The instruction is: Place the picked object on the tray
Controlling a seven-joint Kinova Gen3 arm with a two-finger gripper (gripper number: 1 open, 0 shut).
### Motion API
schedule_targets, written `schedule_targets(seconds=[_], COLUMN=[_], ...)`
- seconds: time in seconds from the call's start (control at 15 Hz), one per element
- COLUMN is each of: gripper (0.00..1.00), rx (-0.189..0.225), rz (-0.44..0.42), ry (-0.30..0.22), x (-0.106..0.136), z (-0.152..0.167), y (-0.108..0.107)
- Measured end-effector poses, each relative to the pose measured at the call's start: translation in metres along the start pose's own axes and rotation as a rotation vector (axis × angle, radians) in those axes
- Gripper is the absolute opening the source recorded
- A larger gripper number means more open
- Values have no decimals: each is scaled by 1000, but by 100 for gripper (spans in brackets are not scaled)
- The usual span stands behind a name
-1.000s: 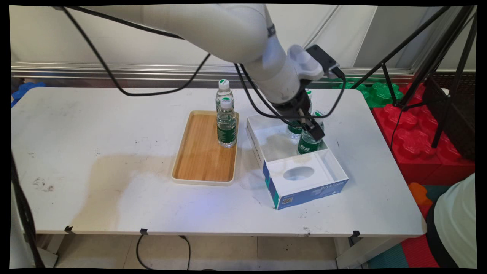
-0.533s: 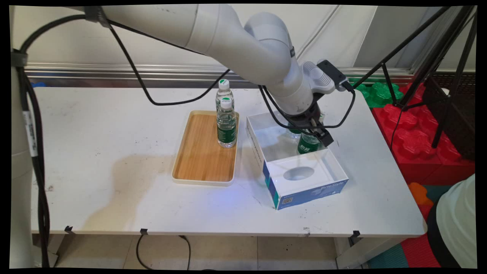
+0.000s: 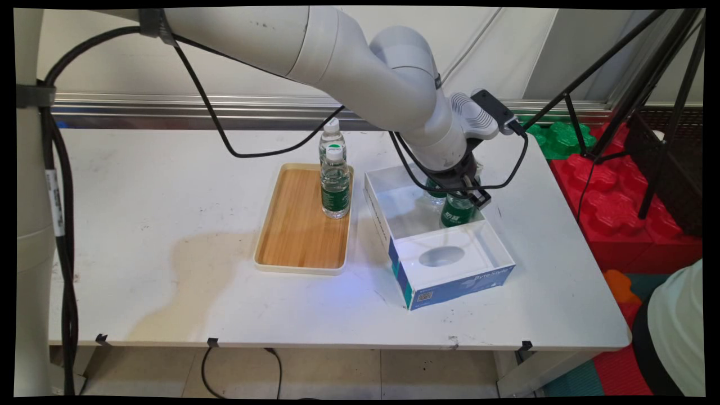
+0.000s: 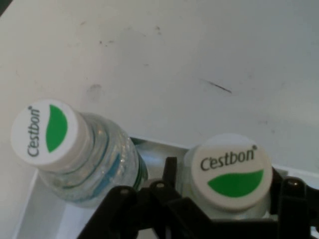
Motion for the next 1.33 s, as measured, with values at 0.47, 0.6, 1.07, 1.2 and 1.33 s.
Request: schedule_targets(seconds=[0.47,0.6,1.07,1.2,1.33], gripper=[0,0,0,0,0], rx=[14,18,26,25,25], rz=[-6,-9,-7,0,-3], ry=[30,45,91,92,93], x=[6,9,18,14,8], z=[-21,-33,-94,-121,-140], y=[-2,-3,-9,-13,-16])
